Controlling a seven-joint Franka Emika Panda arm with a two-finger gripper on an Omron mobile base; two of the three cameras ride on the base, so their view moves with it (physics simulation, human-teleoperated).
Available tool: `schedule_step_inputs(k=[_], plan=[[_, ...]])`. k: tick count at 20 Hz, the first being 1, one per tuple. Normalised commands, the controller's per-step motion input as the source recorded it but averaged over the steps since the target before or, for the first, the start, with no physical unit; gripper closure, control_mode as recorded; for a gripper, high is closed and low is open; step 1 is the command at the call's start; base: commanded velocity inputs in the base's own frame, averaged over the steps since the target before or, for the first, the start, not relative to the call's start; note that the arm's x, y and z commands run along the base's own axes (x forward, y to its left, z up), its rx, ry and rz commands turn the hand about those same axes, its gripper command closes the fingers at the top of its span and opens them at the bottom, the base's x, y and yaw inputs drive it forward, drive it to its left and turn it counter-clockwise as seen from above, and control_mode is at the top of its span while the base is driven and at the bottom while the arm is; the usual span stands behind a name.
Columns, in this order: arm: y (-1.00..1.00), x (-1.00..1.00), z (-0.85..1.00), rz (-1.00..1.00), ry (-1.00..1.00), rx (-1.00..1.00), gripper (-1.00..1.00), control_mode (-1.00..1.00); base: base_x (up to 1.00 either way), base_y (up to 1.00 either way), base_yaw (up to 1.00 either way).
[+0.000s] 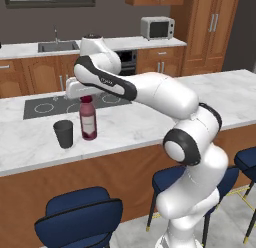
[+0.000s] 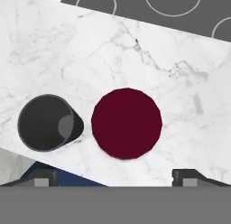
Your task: There is a wine glass and glass cup on the dining counter. Place the wine bottle next to the wine glass and the juice bottle next to the glass cup.
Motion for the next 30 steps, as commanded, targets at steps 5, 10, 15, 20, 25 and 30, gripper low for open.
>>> schedule_step_inputs(k=[5, 10, 15, 20, 25, 30], plan=[[-0.02, -0.36, 0.00, 0.00, -0.01, 0.00, -1.00, -1.00, 0.00, 0.00, 0.00], [-0.12, -0.42, 0.00, 0.00, 0.00, 0.00, -1.00, -1.00, 0.00, 0.00, 0.00], [-0.19, -0.55, -0.01, 0.00, -0.08, 0.00, -1.00, -1.00, 0.00, 0.00, 0.00], [-0.29, -0.63, -0.05, -0.02, -0.13, 0.00, -1.00, -1.00, 0.00, 0.00, 0.00], [-0.28, -0.63, -0.11, -0.05, -0.10, 0.00, -1.00, -1.00, 0.00, 0.00, 0.00], [-0.38, -0.63, -0.10, -0.07, 0.00, 0.07, -1.00, -1.00, 0.00, 0.00, 0.00]])
